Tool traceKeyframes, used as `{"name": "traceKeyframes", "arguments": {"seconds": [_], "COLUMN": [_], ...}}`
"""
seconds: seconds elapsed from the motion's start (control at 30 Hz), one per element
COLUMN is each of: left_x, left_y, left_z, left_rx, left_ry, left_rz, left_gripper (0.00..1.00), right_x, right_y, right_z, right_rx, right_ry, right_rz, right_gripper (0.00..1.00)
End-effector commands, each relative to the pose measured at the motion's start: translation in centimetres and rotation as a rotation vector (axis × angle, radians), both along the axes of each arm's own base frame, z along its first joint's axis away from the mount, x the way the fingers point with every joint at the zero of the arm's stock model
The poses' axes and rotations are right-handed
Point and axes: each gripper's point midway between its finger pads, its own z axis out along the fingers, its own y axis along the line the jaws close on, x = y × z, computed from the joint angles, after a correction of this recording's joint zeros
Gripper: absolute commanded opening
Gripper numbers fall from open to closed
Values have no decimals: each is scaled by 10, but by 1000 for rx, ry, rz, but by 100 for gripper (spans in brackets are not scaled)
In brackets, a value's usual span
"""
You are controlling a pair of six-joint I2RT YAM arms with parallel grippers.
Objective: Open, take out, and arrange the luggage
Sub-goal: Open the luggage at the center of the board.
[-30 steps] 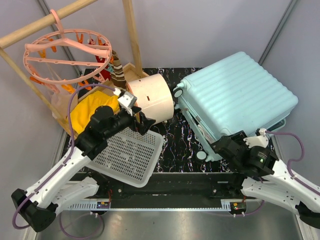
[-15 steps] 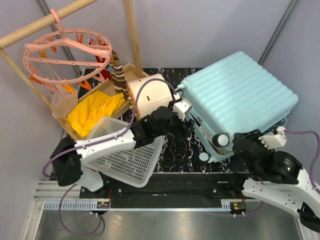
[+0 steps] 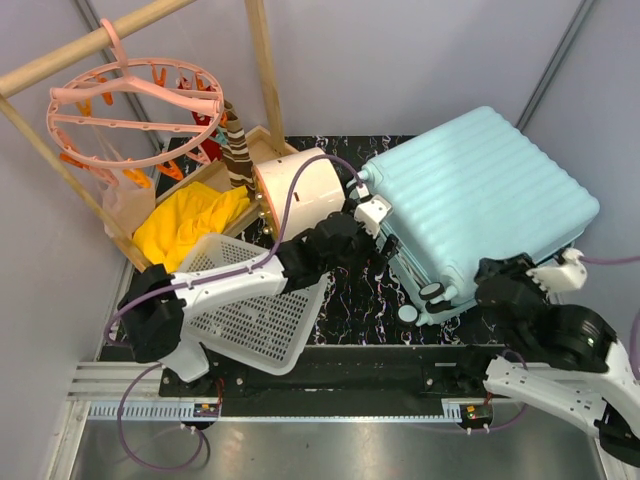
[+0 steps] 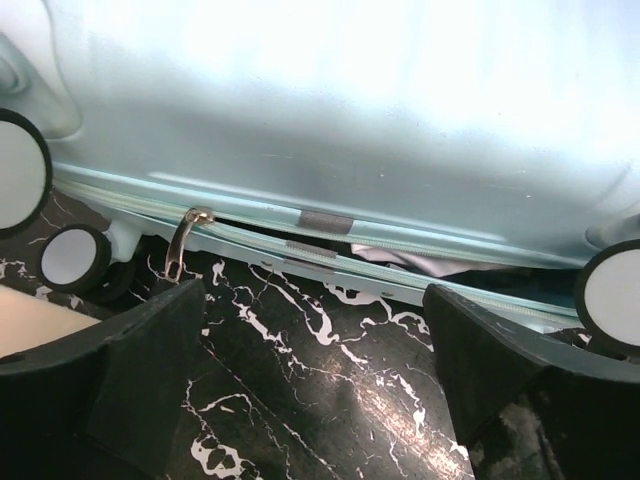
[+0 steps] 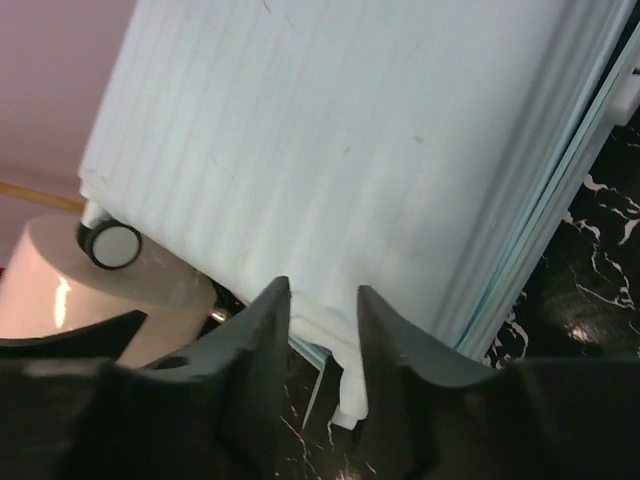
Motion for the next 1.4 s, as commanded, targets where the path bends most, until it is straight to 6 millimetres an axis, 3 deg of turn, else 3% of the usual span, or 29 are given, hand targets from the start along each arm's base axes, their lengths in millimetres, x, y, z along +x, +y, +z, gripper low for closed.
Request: {"name": "traceKeyframes", "arguments": {"seconds": [0.0,0.1,0.2,0.23,0.33,0.47,0.77,1.0,1.23,1.37], "left_x": [2,-1,-6,-8,-6,-5,-9,-14,-18,-19], "left_y": [15,20,27,31,39,41,50,67,88,94], "left_z": [64,64,70,61,64,61,73,83,90,92], "left_rx": [-147,-157,-189,-190,-204,-201,-227,-251,-238,-246], "left_ry": [-17,104,93,94,85,95,73,58,32,20], "left_rz": [7,-69,-85,-83,-49,-34,-31,-8,18,28], "left_gripper": [99,99,99,99,99,99,99,99,99,99], "right_x": [-1,-8,-18,-21,-37,-53,-29,-7,11,15], "right_y": [33,55,67,69,75,66,55,65,65,68], "right_z": [-40,-50,-54,-56,-67,-104,-117,-130,-116,-124], "right_rx": [-245,-255,-194,-173,-89,-102,-50,-30,-25,-37], "right_ry": [268,381,428,438,499,639,522,447,337,324], "right_rz": [146,242,309,322,347,283,79,5,-34,-32], "right_gripper": [60,79,86,87,87,88,88,80,67,63]}}
